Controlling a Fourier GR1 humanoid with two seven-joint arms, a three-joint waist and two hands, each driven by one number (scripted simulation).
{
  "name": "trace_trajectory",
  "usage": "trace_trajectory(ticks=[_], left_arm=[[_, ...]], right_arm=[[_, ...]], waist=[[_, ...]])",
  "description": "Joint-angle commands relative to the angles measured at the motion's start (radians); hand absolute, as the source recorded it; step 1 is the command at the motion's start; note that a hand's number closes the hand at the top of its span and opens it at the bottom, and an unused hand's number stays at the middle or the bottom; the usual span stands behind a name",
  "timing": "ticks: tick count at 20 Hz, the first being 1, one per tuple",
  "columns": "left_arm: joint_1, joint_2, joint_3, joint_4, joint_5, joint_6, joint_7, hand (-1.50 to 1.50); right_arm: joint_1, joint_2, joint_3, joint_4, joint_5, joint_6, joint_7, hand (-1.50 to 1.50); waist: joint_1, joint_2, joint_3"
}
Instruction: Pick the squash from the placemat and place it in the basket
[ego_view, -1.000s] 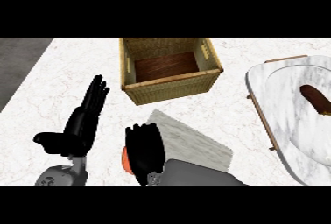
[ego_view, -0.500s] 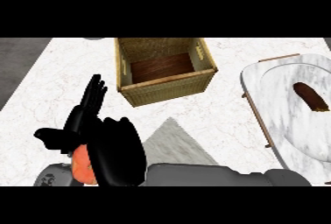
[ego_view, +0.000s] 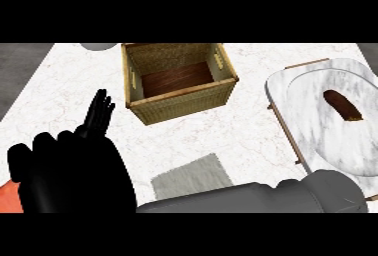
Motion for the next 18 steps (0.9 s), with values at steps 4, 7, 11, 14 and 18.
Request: trace_trajectory(ticks=[4,7,11,14,18], left_arm=[[0.069,0.013,0.013,-0.032,0.011,-0.014,-0.021,0.00],[0.013,0.006,0.018,-0.015,-0.013,0.018,0.014,0.00],[0.034,0.035,0.060,-0.025,0.021,-0.018,-0.009,0.00],[0.062,-0.006,0.026,-0.014,-0.016,0.017,-0.032,0.00],[0.095,0.031,0.059,-0.074,0.019,-0.019,-0.012,0.00]], right_arm=[[-0.146,0.011,-0.112,0.102,-0.061,0.033,0.238,1.50],[-0.199,0.011,-0.062,0.150,-0.003,0.074,0.273,1.50],[-0.213,0.011,-0.079,0.225,-0.015,0.097,0.254,1.50],[-0.196,0.011,-0.147,0.258,0.002,0.121,0.198,1.50],[-0.132,0.011,-0.140,0.280,0.035,0.068,0.172,1.50]], waist=[[-0.033,0.000,0.000],[-0.058,0.001,0.001],[-0.053,0.007,0.001],[-0.062,0.009,0.002],[-0.055,0.009,0.003]])
